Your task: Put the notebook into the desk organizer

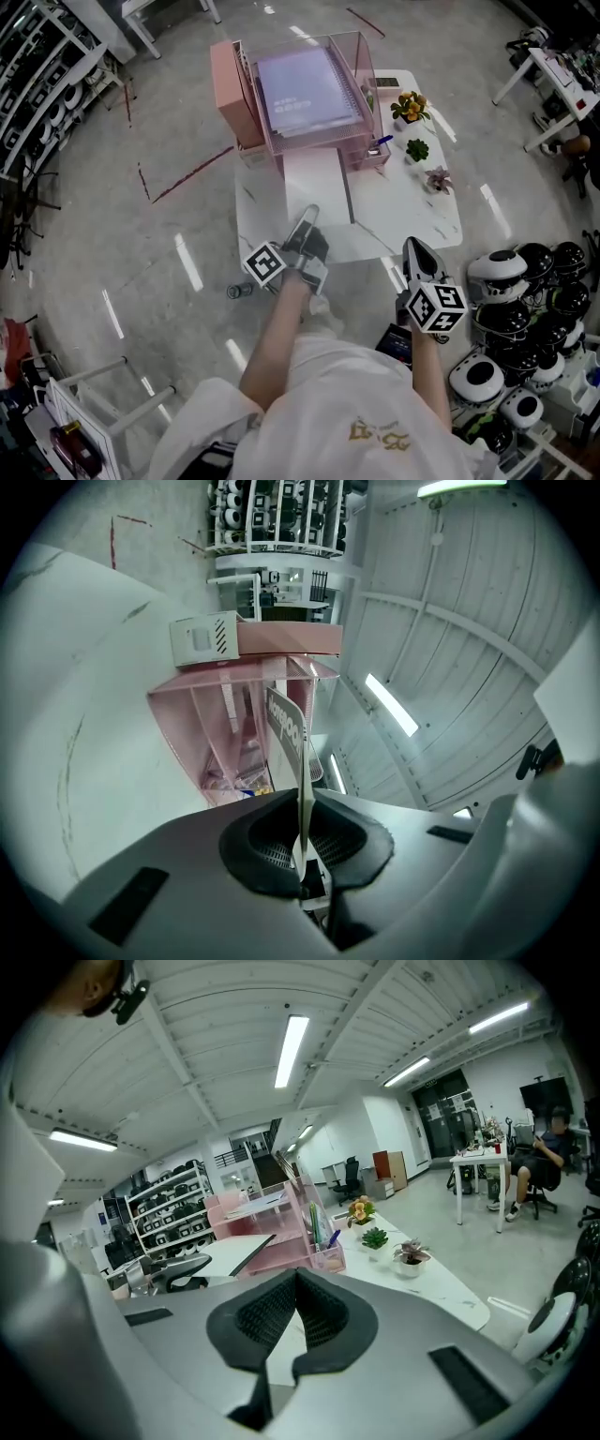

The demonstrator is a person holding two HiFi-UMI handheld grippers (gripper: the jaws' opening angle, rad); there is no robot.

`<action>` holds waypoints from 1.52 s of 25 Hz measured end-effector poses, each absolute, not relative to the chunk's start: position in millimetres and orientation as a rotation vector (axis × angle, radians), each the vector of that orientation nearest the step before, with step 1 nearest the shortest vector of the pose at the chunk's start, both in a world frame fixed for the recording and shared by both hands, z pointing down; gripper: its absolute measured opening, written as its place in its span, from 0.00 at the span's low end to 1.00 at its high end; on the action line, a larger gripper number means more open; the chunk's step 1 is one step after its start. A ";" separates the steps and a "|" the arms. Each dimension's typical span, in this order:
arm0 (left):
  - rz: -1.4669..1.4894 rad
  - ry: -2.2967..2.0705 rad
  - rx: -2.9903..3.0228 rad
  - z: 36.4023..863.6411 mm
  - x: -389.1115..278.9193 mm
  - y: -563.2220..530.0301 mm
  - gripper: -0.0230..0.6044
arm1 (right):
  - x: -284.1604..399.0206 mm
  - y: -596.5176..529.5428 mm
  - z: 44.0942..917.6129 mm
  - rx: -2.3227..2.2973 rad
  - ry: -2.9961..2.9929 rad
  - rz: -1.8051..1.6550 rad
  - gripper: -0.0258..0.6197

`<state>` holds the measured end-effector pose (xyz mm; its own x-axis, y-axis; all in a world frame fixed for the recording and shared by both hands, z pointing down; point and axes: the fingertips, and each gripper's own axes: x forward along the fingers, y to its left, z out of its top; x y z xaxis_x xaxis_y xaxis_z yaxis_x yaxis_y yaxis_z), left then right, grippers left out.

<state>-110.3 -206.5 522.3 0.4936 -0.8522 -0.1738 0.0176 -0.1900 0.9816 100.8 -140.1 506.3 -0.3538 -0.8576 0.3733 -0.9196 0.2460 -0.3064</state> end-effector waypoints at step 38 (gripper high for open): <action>-0.946 -0.790 1.425 561.2 -125.3 -297.4 0.08 | 59.6 -231.7 529.8 1.640 -2.396 0.769 0.06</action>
